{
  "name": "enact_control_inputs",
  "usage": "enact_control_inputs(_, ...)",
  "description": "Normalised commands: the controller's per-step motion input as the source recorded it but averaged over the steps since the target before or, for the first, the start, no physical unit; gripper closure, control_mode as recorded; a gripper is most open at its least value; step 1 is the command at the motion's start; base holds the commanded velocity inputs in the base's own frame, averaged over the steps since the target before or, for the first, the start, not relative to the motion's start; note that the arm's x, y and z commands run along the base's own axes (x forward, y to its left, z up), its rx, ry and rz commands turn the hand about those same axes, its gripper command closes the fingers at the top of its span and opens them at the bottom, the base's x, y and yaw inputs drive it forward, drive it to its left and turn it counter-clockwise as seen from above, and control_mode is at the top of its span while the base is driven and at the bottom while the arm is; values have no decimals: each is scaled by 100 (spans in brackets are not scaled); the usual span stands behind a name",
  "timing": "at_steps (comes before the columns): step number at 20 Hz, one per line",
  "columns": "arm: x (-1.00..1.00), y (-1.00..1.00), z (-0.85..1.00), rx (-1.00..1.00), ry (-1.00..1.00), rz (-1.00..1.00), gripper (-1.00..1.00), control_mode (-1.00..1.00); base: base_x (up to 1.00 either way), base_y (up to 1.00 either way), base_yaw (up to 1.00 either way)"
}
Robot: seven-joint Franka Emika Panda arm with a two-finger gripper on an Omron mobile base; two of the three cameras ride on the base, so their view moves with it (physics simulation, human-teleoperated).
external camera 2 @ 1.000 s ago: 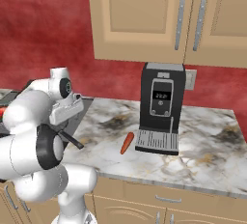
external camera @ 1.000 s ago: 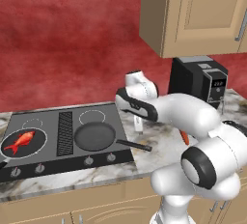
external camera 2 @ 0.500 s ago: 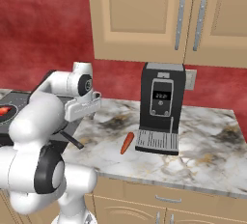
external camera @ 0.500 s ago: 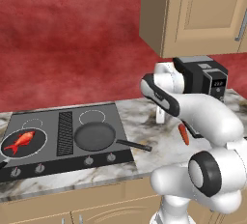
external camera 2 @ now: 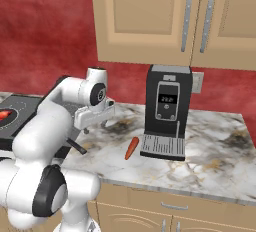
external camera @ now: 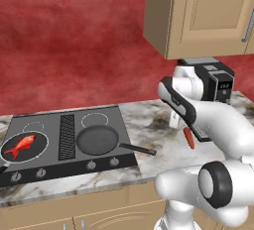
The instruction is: Place both pans onto different burners. Then place the carrot and the fish on different pans.
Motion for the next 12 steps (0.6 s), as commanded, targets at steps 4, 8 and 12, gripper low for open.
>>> enact_control_inputs(4, -27, -39, -10, 4, -3, -10, -100, -100, 0, 0, 0)
enact_control_inputs(8, 0, -43, -11, 5, 0, -19, -100, -100, 0, 0, 0)
enact_control_inputs(12, 2, -28, 0, 1, 1, -33, -100, -100, 0, 0, 0)
